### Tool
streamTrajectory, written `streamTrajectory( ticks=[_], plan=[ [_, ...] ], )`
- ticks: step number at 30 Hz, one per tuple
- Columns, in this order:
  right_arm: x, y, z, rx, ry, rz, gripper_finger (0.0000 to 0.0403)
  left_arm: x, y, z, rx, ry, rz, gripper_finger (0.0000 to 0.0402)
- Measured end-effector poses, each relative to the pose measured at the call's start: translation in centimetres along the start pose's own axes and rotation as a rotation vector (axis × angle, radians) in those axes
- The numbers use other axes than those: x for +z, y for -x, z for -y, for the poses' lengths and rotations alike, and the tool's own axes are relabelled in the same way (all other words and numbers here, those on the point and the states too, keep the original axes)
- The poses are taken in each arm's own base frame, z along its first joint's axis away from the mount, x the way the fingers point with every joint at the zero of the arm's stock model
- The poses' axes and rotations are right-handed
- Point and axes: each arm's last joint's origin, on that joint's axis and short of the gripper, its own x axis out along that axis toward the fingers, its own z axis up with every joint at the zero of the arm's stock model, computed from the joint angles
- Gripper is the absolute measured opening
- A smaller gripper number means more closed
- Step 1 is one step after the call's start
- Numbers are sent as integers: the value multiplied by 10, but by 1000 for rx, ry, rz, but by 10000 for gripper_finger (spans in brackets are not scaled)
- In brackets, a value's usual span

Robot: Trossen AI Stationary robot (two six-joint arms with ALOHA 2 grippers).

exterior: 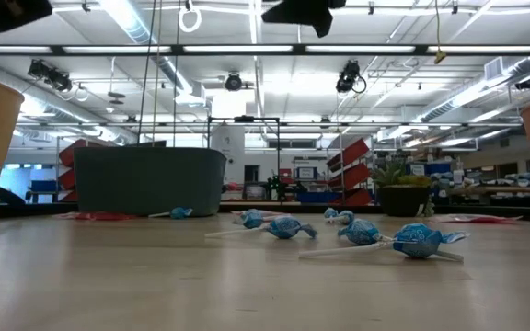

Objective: Sort candy
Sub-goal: Put the red candy into the yellow bin

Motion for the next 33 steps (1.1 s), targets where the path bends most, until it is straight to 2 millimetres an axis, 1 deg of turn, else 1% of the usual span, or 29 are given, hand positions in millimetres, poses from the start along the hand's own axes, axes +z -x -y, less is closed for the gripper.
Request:
streamTrajectory(
  ticks=[4,6,9,12,13,16,19,23,25,28,33],
  plan=[
    [1,-1,12,-81,-10,11,183,3,0,1,25,-113,63,108],
    [2,-1,18,-101,-12,20,183,8,1,2,63,-173,144,108],
    [5,-1,26,-125,40,42,183,16,2,5,113,-277,267,108],
    [7,-1,32,-146,56,58,183,21,4,7,161,-387,334,108],
    [7,0,36,-158,39,65,183,23,5,7,189,-413,347,108],
    [6,0,52,-204,-105,61,183,27,9,6,324,-469,410,108],
    [-5,-4,69,-253,-205,-12,183,30,12,3,492,-506,475,108],
    [-23,-21,84,-287,-292,-95,183,32,15,-1,685,-546,525,108],
    [-33,-31,91,-311,-333,-130,183,32,16,-2,719,-557,532,108],
    [-46,-43,100,-342,-416,-164,183,32,17,-1,726,-571,531,108],
    [-66,-60,108,-376,-496,-223,191,32,18,-1,726,-571,531,108]
  ],
)
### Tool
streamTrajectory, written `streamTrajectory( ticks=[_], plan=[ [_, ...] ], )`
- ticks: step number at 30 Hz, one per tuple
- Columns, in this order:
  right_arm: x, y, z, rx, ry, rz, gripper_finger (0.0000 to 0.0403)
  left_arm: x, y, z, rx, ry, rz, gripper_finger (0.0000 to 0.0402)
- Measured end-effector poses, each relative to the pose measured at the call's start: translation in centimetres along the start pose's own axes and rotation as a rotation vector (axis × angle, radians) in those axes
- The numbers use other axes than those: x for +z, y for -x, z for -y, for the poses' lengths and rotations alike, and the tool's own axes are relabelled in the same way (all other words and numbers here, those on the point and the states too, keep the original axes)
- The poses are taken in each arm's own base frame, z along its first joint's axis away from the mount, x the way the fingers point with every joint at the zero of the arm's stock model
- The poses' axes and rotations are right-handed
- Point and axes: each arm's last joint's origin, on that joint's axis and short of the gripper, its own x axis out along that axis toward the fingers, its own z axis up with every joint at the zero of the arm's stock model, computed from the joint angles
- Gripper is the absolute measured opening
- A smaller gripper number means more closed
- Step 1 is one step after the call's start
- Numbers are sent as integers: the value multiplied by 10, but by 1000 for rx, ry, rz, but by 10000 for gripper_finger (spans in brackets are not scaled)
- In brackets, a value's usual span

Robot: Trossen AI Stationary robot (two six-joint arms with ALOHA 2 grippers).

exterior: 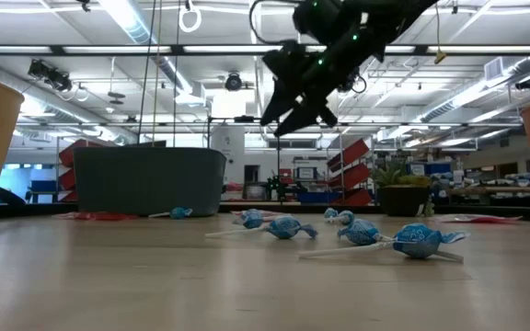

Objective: Sort candy
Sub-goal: Put the red candy into the yellow bin

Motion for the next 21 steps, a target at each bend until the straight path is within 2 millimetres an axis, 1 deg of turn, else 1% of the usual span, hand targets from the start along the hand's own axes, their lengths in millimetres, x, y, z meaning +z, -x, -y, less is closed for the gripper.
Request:
streamTrajectory(
  ticks=[6,12,21],
  plan=[
    [-13,-20,3,-25,-27,-52,214,0,0,-1,18,-2,0,108],
    [-29,-42,-1,-24,-20,-85,237,0,0,-1,39,-1,1,108],
    [-51,-70,-1,-31,0,-124,253,0,0,-1,41,-2,0,108]
  ],
)
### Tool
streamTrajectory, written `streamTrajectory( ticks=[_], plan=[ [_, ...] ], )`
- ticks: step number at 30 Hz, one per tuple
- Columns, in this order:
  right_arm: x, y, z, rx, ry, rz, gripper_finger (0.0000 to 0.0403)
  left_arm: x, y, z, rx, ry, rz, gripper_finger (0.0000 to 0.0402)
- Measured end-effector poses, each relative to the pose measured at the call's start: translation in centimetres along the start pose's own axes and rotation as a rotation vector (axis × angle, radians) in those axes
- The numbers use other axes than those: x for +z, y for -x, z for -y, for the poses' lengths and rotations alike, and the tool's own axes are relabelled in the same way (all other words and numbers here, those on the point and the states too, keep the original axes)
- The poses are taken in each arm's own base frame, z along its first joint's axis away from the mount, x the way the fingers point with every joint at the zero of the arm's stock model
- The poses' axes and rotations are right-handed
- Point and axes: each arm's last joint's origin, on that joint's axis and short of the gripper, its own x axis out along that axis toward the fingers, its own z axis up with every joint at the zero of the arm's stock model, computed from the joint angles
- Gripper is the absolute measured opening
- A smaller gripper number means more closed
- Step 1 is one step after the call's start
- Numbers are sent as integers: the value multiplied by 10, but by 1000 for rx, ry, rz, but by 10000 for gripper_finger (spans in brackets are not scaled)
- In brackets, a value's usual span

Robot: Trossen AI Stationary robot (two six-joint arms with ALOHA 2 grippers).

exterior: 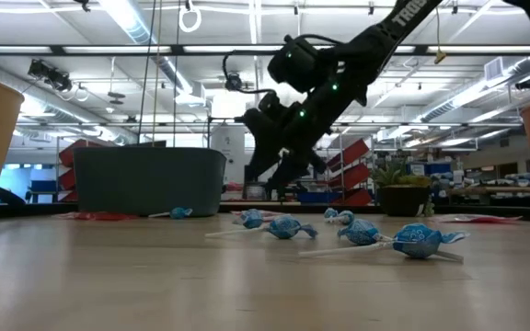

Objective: Sort candy
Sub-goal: Put the red candy into the yellow bin

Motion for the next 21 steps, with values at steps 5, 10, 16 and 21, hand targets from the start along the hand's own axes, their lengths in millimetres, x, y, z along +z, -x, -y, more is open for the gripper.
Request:
streamTrajectory(
  ticks=[5,10,16,21],
  plan=[
    [-9,-13,3,-21,8,-27,259,-2,0,0,2,-18,-16,108],
    [-13,-19,4,-35,76,-34,264,-3,0,0,3,6,-23,108],
    [-16,-25,3,-40,148,-10,274,-5,-1,1,4,12,-36,108],
    [-25,-32,0,-96,230,-18,279,-6,-1,1,4,13,-39,108]
  ],
)
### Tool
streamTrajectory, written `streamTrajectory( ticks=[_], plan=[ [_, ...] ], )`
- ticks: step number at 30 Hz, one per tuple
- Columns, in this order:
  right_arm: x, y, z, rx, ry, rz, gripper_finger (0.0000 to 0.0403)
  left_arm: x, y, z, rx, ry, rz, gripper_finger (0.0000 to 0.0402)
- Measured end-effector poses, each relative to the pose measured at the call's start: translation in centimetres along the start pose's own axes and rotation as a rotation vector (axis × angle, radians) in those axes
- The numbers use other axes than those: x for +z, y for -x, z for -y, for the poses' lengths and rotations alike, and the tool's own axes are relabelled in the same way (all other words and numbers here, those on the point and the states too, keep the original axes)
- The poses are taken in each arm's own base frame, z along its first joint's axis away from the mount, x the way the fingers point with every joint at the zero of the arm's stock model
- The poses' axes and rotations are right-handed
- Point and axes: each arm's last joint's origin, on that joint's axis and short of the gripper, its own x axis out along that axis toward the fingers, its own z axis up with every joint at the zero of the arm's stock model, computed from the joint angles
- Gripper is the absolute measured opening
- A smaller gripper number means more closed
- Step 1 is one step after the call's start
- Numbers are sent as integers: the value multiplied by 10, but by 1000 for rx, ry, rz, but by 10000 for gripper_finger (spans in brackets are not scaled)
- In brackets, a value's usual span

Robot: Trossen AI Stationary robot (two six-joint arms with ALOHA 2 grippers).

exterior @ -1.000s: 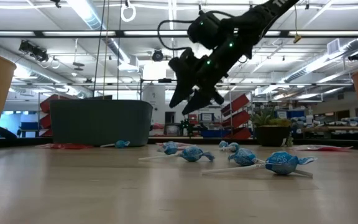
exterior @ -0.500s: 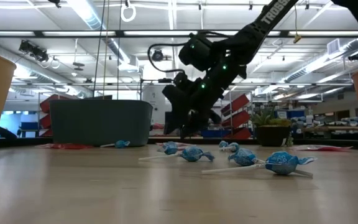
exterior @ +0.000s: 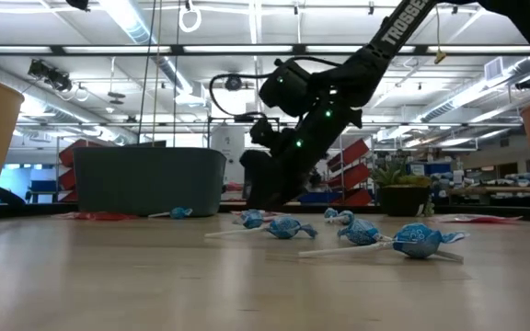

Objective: Sort candy
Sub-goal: Put the red candy into the yellow bin

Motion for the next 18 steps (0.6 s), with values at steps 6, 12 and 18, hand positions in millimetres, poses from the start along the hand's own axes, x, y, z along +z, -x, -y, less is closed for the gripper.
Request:
streamTrajectory(
  ticks=[6,12,18],
  plan=[
    [-5,-3,-3,-21,9,-11,276,-1,0,0,0,-3,-4,108],
    [-7,-3,-2,-41,3,-25,255,-2,0,0,1,6,-10,108],
    [-8,-3,-1,-44,7,-47,215,-10,-2,2,12,14,-27,108]
  ],
)
